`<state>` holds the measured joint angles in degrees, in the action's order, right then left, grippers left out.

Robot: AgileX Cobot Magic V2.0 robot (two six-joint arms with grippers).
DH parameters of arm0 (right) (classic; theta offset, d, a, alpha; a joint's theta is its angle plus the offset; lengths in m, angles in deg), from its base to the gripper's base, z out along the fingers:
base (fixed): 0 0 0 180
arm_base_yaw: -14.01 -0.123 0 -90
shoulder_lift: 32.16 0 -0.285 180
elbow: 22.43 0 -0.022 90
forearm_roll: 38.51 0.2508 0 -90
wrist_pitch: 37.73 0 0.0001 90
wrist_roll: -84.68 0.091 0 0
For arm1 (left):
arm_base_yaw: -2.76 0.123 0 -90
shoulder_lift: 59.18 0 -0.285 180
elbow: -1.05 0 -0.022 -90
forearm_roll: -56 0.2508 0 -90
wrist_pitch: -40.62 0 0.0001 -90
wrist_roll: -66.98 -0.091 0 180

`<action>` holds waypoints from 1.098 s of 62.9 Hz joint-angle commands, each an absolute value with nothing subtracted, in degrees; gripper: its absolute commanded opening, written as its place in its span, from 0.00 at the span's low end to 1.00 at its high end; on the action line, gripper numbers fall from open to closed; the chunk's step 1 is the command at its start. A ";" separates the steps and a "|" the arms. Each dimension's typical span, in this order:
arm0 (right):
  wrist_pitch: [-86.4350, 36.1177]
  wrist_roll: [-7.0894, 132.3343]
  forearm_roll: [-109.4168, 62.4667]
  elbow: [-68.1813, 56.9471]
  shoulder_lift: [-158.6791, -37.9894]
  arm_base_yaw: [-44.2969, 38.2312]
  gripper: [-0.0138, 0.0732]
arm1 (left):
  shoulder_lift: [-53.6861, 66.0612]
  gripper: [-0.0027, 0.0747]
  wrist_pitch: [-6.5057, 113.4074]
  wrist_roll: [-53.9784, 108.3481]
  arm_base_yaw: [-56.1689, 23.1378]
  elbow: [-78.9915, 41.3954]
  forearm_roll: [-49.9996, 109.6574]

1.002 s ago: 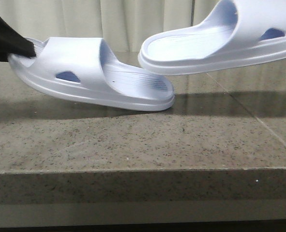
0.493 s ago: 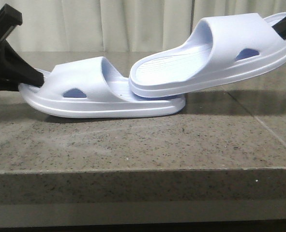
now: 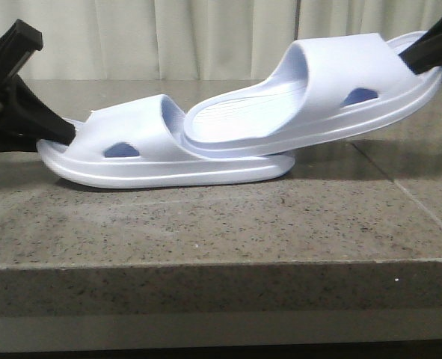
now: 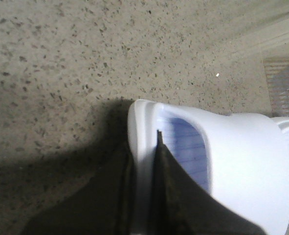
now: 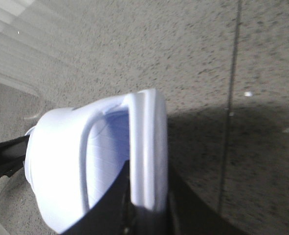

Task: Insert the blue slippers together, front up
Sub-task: 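Lift the slipper with the right gripper and swing it over the other, then push the right-held slipper's toe into the left-held slipper's strap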

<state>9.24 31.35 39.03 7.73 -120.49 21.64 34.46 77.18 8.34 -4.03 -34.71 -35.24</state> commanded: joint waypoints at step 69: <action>0.11 36.97 37.66 6.55 -125.92 2.39 0.09 | 36.89 0.01 80.87 2.58 -11.02 -31.99 -43.60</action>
<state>-8.51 37.54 35.62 7.62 -124.85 3.77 37.69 72.51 2.43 -9.25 -33.55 -41.29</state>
